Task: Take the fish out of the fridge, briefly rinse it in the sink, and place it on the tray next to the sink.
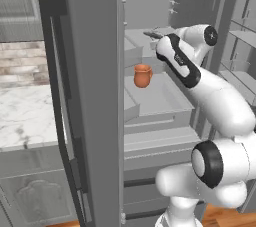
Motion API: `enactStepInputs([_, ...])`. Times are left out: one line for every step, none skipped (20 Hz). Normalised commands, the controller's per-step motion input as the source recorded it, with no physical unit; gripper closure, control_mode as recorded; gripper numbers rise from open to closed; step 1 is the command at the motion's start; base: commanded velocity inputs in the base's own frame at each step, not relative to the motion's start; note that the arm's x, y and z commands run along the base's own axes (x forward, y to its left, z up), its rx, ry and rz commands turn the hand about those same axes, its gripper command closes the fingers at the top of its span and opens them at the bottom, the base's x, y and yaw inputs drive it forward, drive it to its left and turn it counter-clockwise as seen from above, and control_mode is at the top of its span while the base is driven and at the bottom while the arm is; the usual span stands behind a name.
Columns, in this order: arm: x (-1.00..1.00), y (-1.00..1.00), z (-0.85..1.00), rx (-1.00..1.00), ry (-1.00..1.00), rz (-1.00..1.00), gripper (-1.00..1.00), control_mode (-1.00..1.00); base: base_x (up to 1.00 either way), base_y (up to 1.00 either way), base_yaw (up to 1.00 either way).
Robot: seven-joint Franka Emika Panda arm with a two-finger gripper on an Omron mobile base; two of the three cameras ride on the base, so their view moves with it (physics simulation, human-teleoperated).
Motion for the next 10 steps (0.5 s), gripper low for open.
enactStepInputs([-1.00, 0.31, 0.45, 0.00, 0.00, -0.03, 1.00, -1.00, 0.00, 0.00, 0.00])
enactStepInputs([-1.00, 0.21, 0.26, 0.00, 0.02, -0.04, 1.00, -1.00, 0.00, 0.00, 0.00])
enactStepInputs([-1.00, 0.15, 0.08, 0.00, 0.09, -0.04, 1.00, -1.00, 0.00, 0.00, 0.00])
enactStepInputs([-1.00, 0.11, 0.00, -0.01, 0.21, -0.05, 1.00, -1.00, 0.00, 0.00, 0.00])
enactStepInputs([-1.00, 0.04, -0.06, -0.04, 0.22, -0.09, 1.00, -1.00, 0.00, 0.00, 0.00])
enactStepInputs([-1.00, 0.00, -0.19, -0.05, 0.25, -0.11, 1.00, -1.00, 0.00, 0.00, 0.00])
enactStepInputs([-1.00, 0.00, -0.31, -0.07, 0.26, -0.09, 1.00, -1.00, 0.00, 0.00, 0.00])
enactStepInputs([-1.00, 0.00, -0.43, -0.09, 0.29, -0.08, 1.00, -1.00, 0.00, 0.00, 0.00])
enactStepInputs([-1.00, 0.00, -0.80, -0.19, 0.39, -0.07, 1.00, -1.00, 0.00, 0.00, 0.00])
enactStepInputs([-1.00, 0.00, -1.00, -0.26, 0.47, -0.07, 1.00, -1.00, 0.00, 0.00, 0.00])
